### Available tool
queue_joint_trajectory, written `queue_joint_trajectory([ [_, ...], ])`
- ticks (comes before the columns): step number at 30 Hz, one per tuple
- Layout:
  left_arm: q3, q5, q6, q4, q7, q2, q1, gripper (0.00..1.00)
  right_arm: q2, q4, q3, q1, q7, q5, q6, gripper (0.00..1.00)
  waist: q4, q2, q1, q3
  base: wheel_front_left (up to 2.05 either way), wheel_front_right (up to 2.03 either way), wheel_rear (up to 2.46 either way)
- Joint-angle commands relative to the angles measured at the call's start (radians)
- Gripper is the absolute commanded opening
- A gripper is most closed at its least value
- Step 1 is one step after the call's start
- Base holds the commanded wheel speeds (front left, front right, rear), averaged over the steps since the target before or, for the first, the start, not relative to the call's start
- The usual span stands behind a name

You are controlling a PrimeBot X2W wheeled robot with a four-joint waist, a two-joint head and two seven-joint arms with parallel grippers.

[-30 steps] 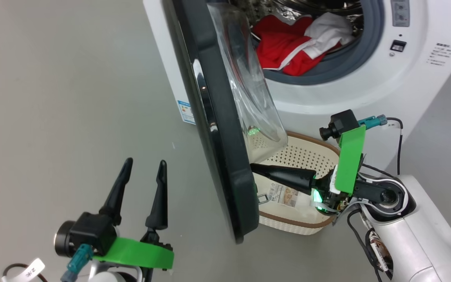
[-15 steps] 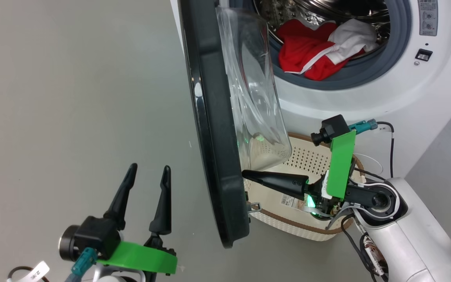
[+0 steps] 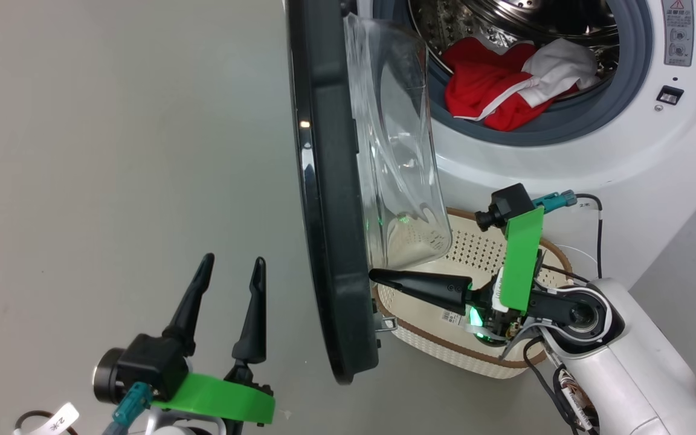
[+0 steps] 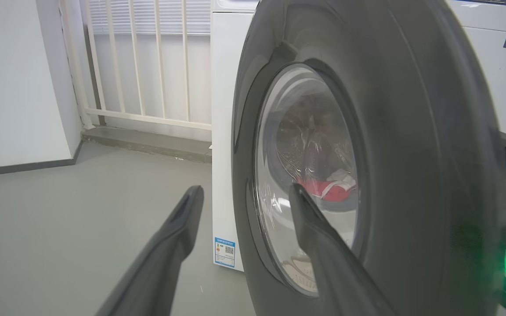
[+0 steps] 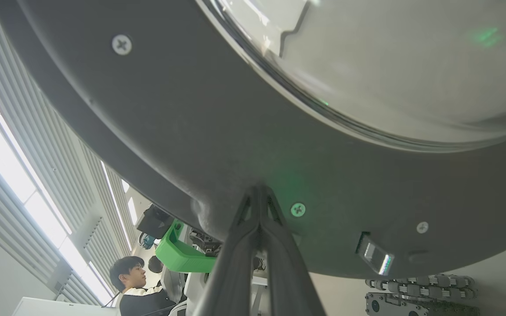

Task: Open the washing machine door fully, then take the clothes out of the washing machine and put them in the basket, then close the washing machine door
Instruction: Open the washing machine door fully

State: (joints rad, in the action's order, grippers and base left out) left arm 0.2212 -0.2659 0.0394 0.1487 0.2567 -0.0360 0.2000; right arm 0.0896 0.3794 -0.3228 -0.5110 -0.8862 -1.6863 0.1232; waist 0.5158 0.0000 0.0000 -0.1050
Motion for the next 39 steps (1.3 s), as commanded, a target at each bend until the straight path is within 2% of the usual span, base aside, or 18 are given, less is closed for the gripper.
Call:
queue_joint_trajectory([
  [1, -0.03, -0.008, 0.009, -0.019, 0.005, -0.014, 0.002, 1.0, -0.019, -0.029, -0.026, -0.001, 0.006, -0.013, 0.008, 0.0, 0.0, 0.0, 0.0, 0.001, 0.0, 0.0, 0.0],
  [6, -0.029, -0.01, 0.007, -0.017, 0.005, -0.014, -0.001, 1.0, -0.008, -0.027, -0.046, -0.003, 0.023, -0.019, 0.008, 0.0, -0.002, 0.0, 0.0, 0.004, 0.0, 0.0, 0.0],
  [14, -0.033, -0.024, 0.007, -0.021, 0.005, -0.014, -0.002, 1.0, 0.026, -0.054, -0.056, 0.005, 0.108, 0.018, 0.008, 0.0, -0.01, 0.0, 0.0, 0.003, 0.0, 0.0, 0.0],
  [15, -0.036, -0.032, 0.011, -0.022, 0.005, -0.014, -0.003, 1.0, 0.034, -0.067, -0.059, 0.007, 0.124, 0.036, 0.008, 0.07, -0.011, 0.0, 0.0, 0.002, 0.0, 0.0, 0.0],
  [17, -0.039, -0.039, 0.015, -0.024, 0.005, -0.014, -0.004, 1.0, 0.052, -0.098, -0.061, 0.015, 0.173, 0.088, 0.008, 0.36, -0.014, 0.0, 0.0, 0.001, 0.0, 0.0, 0.0],
  [18, -0.04, -0.042, 0.016, -0.026, 0.005, -0.014, -0.004, 1.0, 0.059, -0.116, -0.062, 0.022, 0.195, 0.112, 0.008, 0.44, -0.016, 0.0, 0.0, 0.0, 0.0, 0.0, 0.0],
  [19, -0.041, -0.045, 0.017, -0.027, 0.005, -0.014, -0.004, 1.0, 0.062, -0.131, -0.059, 0.03, 0.22, 0.132, 0.008, 0.79, -0.017, 0.0, 0.0, 0.0, 0.0, 0.0, 0.0],
  [20, -0.042, -0.049, 0.019, -0.03, 0.005, -0.014, -0.005, 1.0, 0.065, -0.143, -0.054, 0.038, 0.246, 0.152, 0.008, 1.0, -0.019, 0.0, 0.0, 0.0, 0.0, 0.0, 0.0],
  [24, -0.047, -0.06, 0.026, -0.038, 0.005, -0.014, -0.01, 1.0, 0.082, -0.196, -0.043, 0.067, 0.344, 0.253, 0.008, 1.0, -0.028, 0.0, 0.0, -0.001, 0.0, 0.0, 0.0],
  [26, -0.047, -0.063, 0.03, -0.042, 0.005, -0.014, -0.012, 1.0, 0.1, -0.22, -0.041, 0.078, 0.41, 0.34, 0.008, 1.0, -0.032, 0.0, 0.0, -0.003, 0.0, 0.0, 0.0],
  [27, -0.047, -0.063, 0.03, -0.042, 0.005, -0.014, -0.012, 1.0, 0.1, -0.22, -0.041, 0.078, 0.41, 0.34, 0.008, 1.0, -0.032, 0.0, 0.0, -0.003, 0.0, 0.0, 0.0],
  [30, -0.046, -0.066, 0.034, -0.046, 0.005, -0.014, -0.013, 1.0, 0.123, -0.244, -0.04, 0.097, 0.528, 0.503, 0.008, 1.0, -0.038, 0.0, 0.0, -0.006, 0.0, 0.0, 0.0],
  [34, -0.047, -0.06, 0.036, -0.049, 0.005, -0.014, -0.015, 1.0, 0.115, -0.253, -0.022, 0.131, 0.662, 0.684, 0.008, 1.0, -0.044, 0.0, 0.0, -0.006, 0.0, 0.0, 0.0],
  [39, -0.053, -0.044, 0.035, -0.058, 0.005, -0.014, -0.021, 1.0, 0.091, -0.254, 0.015, 0.168, 0.78, 0.87, 0.008, 1.0, -0.055, 0.0, 0.0, -0.004, 0.0, 0.0, 0.0],
])
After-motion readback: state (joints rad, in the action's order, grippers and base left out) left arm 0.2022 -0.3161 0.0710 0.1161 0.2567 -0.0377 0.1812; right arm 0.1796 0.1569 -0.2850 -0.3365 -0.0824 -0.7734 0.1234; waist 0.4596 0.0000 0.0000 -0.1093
